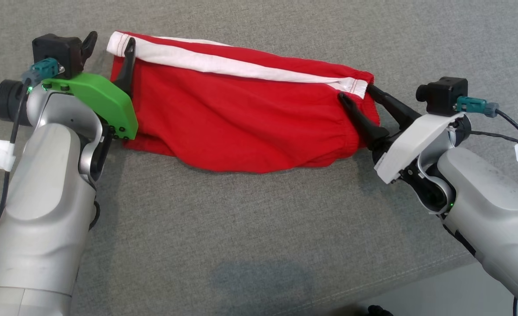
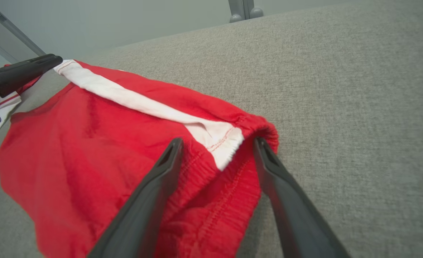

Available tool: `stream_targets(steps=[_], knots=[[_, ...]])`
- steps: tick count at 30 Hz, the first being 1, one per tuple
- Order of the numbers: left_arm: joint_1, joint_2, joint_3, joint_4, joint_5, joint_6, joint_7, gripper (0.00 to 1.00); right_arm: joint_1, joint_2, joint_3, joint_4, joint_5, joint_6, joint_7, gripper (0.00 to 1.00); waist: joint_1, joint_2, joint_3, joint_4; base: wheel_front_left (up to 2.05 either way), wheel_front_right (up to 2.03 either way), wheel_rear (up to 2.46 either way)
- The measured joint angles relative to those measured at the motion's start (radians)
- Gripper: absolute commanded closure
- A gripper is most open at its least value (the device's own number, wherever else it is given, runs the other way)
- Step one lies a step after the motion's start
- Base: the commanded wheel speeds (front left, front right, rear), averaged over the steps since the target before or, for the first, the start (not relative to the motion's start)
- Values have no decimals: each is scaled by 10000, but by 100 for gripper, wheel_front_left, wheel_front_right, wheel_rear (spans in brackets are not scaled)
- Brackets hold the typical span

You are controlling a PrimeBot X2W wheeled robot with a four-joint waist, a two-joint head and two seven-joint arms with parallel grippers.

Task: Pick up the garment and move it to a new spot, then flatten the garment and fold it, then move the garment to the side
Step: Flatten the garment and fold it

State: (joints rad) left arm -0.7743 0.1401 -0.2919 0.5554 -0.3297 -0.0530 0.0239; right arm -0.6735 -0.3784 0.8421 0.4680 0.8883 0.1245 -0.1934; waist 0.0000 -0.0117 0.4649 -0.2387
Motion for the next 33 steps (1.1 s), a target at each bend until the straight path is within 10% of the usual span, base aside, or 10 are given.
stream_targets(steps=[33], knots=[[995, -855, 328, 2857, -1369, -274, 190, 8, 1124, -1281, -178, 299, 31, 0, -552, 0, 0, 0, -1850, -151, 0, 0, 0]])
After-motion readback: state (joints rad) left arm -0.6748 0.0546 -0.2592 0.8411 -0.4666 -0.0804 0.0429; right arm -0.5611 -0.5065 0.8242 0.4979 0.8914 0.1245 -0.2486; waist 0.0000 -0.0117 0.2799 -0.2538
